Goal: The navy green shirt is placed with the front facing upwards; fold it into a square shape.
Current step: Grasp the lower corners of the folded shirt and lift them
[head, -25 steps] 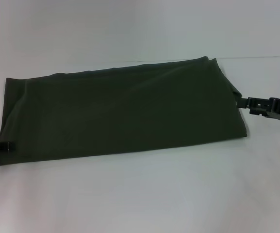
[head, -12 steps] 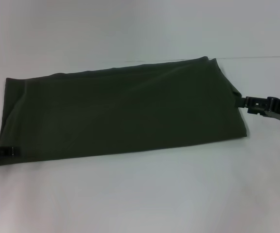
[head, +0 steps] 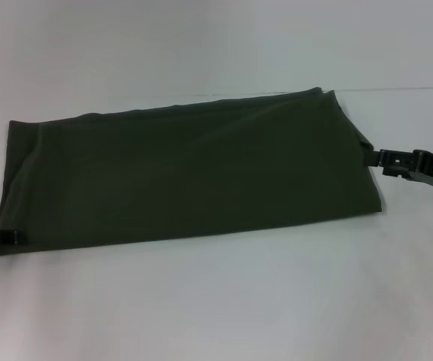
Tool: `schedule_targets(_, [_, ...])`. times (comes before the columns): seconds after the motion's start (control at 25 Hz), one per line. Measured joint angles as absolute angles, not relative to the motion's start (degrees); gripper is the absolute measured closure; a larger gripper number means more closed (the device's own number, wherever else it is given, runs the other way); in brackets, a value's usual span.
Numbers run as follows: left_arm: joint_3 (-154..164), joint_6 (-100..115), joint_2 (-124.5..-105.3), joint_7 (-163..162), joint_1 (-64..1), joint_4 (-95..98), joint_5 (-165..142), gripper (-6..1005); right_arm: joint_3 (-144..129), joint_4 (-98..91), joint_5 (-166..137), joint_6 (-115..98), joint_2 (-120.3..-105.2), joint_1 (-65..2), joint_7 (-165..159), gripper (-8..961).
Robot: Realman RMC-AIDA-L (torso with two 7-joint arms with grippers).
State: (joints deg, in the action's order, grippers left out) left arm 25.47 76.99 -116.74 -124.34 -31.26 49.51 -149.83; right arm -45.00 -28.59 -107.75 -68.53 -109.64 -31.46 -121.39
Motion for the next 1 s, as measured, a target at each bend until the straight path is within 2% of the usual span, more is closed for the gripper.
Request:
schedule_targets(0.2, [26.9,76.0,-116.94,-124.4,-31.3,49.5,-150.0,355,-45.0,-28.6,-107.8,-68.6,-109.67,-31.5,-121.5,230])
schedule_targets(0.28, [27.4,76.0,-116.95,-124.5,-31.4,49.5,-150.1,610,-45.0,-28.6,-107.8,-68.6,-109.67,-31.5,-121.5,230])
schedule_targets(0.52, [27.9,75.8,-116.97,-124.5,-31.6,49.6,-150.3,847,-45.0,-28.6,-107.8,-68.6,-109.67,-31.5,-121.6,230])
schedule_targets(0.68, [27.9,75.9,-116.94,-124.5,-31.6,49.7,-150.3,886,-45.0,-28.7,-108.1,-68.9,-109.33,-31.5,-121.8,231])
schedule_targets(1.0, [27.9,76.4,-116.79,-124.4,-32.0,49.7,-150.3,953,-44.8,-40.2,-122.0,-74.6,-106.60,-34.6,-142.2,232])
